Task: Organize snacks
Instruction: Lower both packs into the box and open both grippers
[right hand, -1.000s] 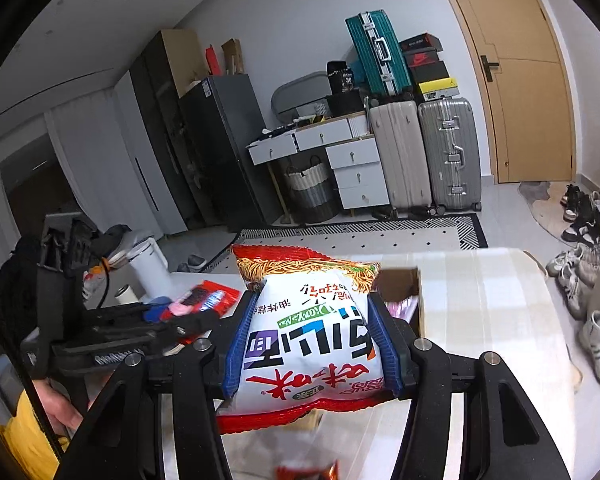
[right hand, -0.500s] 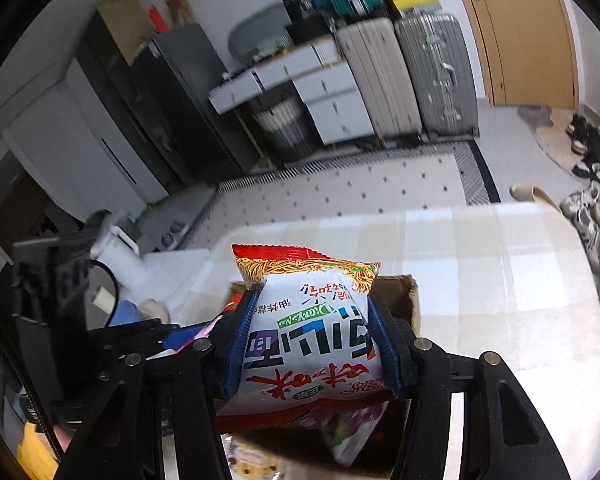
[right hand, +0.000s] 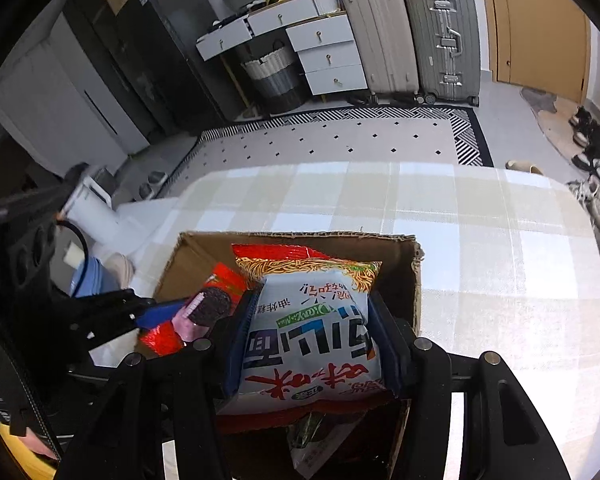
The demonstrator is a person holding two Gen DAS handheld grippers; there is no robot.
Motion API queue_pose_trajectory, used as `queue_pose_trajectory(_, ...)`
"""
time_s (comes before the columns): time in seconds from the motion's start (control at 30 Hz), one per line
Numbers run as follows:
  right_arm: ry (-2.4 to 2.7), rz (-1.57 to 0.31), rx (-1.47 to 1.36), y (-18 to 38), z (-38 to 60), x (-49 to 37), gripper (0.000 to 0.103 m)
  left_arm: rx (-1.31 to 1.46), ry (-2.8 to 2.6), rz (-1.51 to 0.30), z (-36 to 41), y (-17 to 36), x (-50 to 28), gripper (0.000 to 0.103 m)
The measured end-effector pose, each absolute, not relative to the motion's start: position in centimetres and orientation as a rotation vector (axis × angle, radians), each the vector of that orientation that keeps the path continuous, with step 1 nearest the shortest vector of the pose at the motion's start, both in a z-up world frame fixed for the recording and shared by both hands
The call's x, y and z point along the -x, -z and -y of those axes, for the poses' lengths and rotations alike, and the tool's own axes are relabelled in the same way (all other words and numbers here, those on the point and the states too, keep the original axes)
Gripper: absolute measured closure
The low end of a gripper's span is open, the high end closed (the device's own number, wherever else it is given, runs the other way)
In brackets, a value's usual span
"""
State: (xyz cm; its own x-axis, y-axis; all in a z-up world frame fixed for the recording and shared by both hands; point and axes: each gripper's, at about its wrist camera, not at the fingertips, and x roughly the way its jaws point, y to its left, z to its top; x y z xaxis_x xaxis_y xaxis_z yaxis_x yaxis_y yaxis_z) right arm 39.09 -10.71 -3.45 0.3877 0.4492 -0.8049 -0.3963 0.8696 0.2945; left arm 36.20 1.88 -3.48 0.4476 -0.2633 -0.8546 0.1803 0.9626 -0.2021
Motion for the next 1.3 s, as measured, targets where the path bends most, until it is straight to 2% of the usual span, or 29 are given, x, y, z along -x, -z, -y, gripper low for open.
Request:
queue_pose_trajectory(0.23, -0.523, -1.054, 0.001, 4.4, 9.5, -39.1, 0.049, 0.059, 0.255, -1.085, -2.4, 5.0, -37.0, 0.061)
queue_pose_trajectory(0.73, -0.476, -1.023, 0.053, 3.2, 8.8, -38.4, 0.047, 0.071, 0.249, -1.096, -2.4, 4.3, -36.3, 0.060)
queue_pose_trajectory(1.0, -0.451, -0.929, 0.130, 0.8, 8.7, -36.8, 0.044, 0.051, 0.219, -1.034, -1.9, 1.9, -34.8, 0.045)
queue_pose_trajectory(1.17, -0.450, -0.896, 0.135, -0.2, 8.8, -36.0, 0.044, 0.029, 0.198, -0.995, -1.4, 0.3, -33.5, 0.026)
queue_pose_trajectory(1.3, -0.457, -0.896, 0.122, -0.6, 9.0, -35.6, 0.044, 0.033, 0.200, -0.999, -1.3, -0.1, -32.8, 0.026)
